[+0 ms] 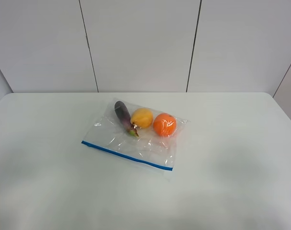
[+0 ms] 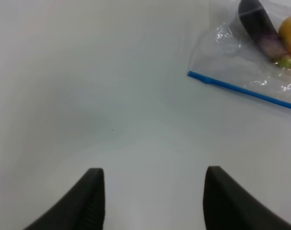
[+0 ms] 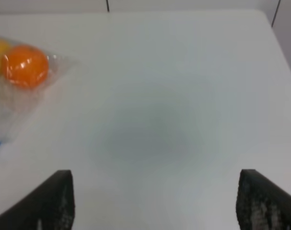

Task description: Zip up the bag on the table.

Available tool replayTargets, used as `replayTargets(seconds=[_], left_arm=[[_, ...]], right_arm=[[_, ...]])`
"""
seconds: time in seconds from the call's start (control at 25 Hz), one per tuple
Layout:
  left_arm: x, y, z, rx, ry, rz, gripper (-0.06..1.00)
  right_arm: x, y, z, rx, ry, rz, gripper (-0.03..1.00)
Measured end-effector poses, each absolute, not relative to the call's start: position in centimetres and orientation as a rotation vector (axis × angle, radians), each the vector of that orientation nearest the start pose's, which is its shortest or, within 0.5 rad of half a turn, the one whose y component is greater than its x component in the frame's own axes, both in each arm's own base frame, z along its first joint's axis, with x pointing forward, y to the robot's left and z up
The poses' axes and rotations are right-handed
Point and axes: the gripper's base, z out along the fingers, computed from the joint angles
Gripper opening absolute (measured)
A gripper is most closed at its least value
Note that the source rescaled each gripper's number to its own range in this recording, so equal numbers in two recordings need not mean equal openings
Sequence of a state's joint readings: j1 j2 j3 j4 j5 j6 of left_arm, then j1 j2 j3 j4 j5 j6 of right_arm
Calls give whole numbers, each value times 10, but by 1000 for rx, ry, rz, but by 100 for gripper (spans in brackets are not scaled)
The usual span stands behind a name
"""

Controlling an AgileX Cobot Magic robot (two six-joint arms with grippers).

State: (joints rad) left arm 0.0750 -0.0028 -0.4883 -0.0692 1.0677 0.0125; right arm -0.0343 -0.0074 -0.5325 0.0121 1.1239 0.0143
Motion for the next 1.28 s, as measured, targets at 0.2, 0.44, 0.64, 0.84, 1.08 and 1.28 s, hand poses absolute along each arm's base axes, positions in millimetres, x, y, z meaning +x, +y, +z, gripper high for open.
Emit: replayTargets(seconds=[0.2, 0.44, 0.64, 0.84, 1.08, 1.28], left_arm=[[-4, -6, 274, -61, 2057, -29, 66], [-4, -6, 274, -61, 2057, -29, 66], [-4, -6, 274, -61, 2057, -29, 66], [-4, -6, 274, -61, 2057, -29, 66], [-4, -6, 274, -61, 2057, -29, 66], [-4, -6, 274, -61, 2057, -29, 66]], right_arm=[[-9, 1, 280, 41, 2041, 7, 84], [-7, 1, 279, 34, 2029, 8, 84], [-5, 1, 279, 34, 2022, 8, 84], [-4, 1, 278, 41, 2015, 12, 84], [-3, 1, 276, 41, 2018, 12, 84], [-3, 1, 276, 41, 2013, 12, 84]])
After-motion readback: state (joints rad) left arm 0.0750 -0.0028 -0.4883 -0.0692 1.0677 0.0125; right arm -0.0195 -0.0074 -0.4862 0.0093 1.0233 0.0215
